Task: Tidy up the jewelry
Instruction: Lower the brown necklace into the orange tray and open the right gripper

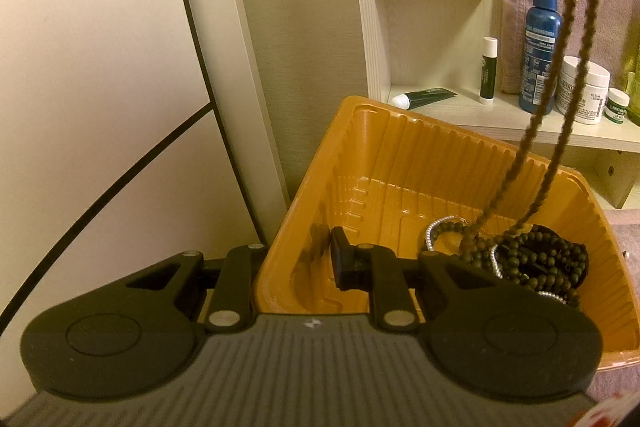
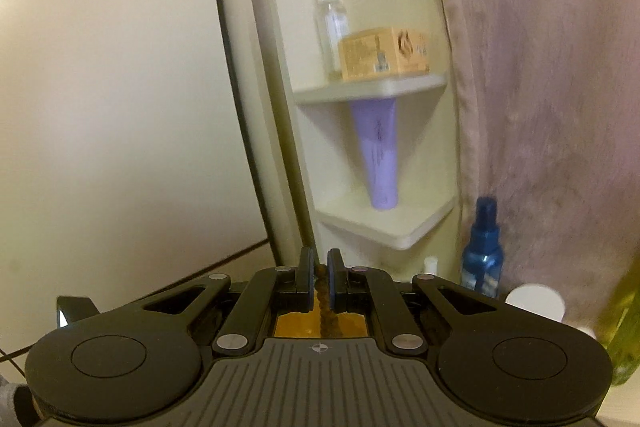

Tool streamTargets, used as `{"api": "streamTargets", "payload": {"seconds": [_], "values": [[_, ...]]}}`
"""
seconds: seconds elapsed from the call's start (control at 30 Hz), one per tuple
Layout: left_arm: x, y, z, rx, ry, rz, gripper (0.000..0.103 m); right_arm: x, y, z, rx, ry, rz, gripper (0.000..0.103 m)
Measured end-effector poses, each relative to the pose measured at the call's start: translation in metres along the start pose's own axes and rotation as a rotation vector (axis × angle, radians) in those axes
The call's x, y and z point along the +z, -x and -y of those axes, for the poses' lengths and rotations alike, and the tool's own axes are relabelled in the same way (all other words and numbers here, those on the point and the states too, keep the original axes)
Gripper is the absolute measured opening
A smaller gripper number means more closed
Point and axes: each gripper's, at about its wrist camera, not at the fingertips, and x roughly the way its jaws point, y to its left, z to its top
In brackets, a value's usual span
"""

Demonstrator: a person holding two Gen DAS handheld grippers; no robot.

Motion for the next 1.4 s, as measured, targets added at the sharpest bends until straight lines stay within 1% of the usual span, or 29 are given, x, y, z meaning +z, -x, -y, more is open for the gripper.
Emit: {"api": "streamTargets", "payload": {"seconds": [0.2, 0.43, 0.63, 0.73, 0.87, 0.97, 1.0, 1.07, 1.13, 1.2, 1.4], "values": [[0.0, 0.0, 0.0, -0.001, 0.002, 0.0, 0.018, -0.019, -0.014, 0.006, -0.004, -0.032, -0.068, 0.006], [0.0, 0.0, 0.0, -0.001, 0.001, 0.0, 0.018, -0.033, -0.028, 0.019, -0.021, -0.067, -0.117, 0.007], [0.0, 0.0, 0.0, -0.001, 0.001, 0.0, 0.018, -0.054, -0.043, 0.024, -0.027, -0.097, -0.203, 0.007], [0.0, 0.0, 0.0, -0.001, 0.002, -0.001, 0.018, -0.065, -0.047, 0.025, -0.044, -0.102, -0.232, 0.007], [0.0, 0.0, 0.0, -0.001, 0.002, -0.001, 0.018, -0.073, -0.05, 0.026, -0.049, -0.111, -0.259, 0.007], [0.0, 0.0, 0.0, -0.001, 0.002, -0.001, 0.018, -0.076, -0.051, 0.027, -0.068, -0.122, -0.271, 0.007], [0.0, 0.0, 0.0, 0.0, 0.002, -0.004, 0.018, -0.077, -0.051, 0.028, -0.071, -0.125, -0.278, 0.009], [0.0, -0.001, 0.0, -0.001, 0.002, -0.004, 0.018, -0.079, -0.053, 0.029, -0.072, -0.124, -0.292, 0.019], [0.0, -0.001, 0.0, 0.0, 0.001, -0.004, 0.018, -0.08, -0.051, 0.029, -0.079, -0.125, -0.288, 0.046], [0.0, -0.001, 0.0, -0.001, 0.003, -0.004, 0.018, -0.082, -0.048, 0.029, -0.081, -0.128, -0.276, 0.052], [0.0, -0.001, 0.0, -0.001, 0.003, -0.004, 0.018, -0.089, -0.047, 0.029, -0.086, -0.133, -0.293, 0.053]]}}
